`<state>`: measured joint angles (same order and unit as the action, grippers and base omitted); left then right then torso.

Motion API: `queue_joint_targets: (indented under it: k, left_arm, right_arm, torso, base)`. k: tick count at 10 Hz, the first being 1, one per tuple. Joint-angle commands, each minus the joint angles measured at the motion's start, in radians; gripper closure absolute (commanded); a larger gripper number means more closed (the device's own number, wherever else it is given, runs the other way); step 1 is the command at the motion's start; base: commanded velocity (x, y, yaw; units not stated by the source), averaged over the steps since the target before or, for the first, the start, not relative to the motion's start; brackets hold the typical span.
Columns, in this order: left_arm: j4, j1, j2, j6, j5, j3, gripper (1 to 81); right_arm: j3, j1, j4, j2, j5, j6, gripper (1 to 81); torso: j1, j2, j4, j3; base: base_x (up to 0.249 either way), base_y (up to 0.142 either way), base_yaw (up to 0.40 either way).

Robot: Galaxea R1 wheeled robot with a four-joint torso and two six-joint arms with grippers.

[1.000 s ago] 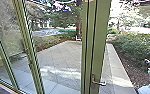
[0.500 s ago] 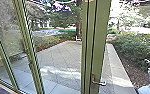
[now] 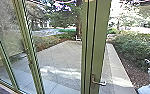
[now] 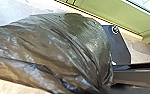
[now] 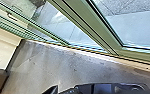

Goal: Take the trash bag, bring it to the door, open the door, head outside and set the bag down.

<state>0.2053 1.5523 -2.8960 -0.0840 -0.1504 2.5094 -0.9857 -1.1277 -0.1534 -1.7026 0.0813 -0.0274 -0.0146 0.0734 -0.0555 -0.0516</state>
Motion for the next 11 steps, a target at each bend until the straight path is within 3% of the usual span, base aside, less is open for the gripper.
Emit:
queue_joint_targets:
  k: [1,6,9,11]
  left_arm:
    - [0.002,-0.044,0.003,-0.003,0.042,-0.006,81.1]
    - [0.000,-0.044,0.001,-0.003,0.042,0.003,81.1]
    - [0.000,-0.044,-0.002,-0.005,0.042,0.003,81.1]
    - [-0.001,-0.044,-0.005,-0.005,0.042,0.008,81.1]
  right_arm:
    - [0.075,0.215,-0.081,0.110,-0.181,-0.009,1.0]
    - [0.104,0.494,-0.101,0.117,-0.368,-0.149,1.0]
    - [0.107,0.628,-0.091,0.092,-0.443,-0.285,1.0]
    - [0.101,0.676,-0.089,0.064,-0.462,-0.339,1.0]
  torso:
    - [0.000,0.000,0.000,0.000]
    - [0.000,0.000,0.000,0.000]
    - [0.000,0.000,0.000,0.000]
    - [0.000,0.000,0.000,0.000]
  base:
    - [0.000,0.000,0.000]
    - [0.000,0.000,0.000]
    - [0.000,0.000,0.000]
    - [0.000,0.000,0.000]
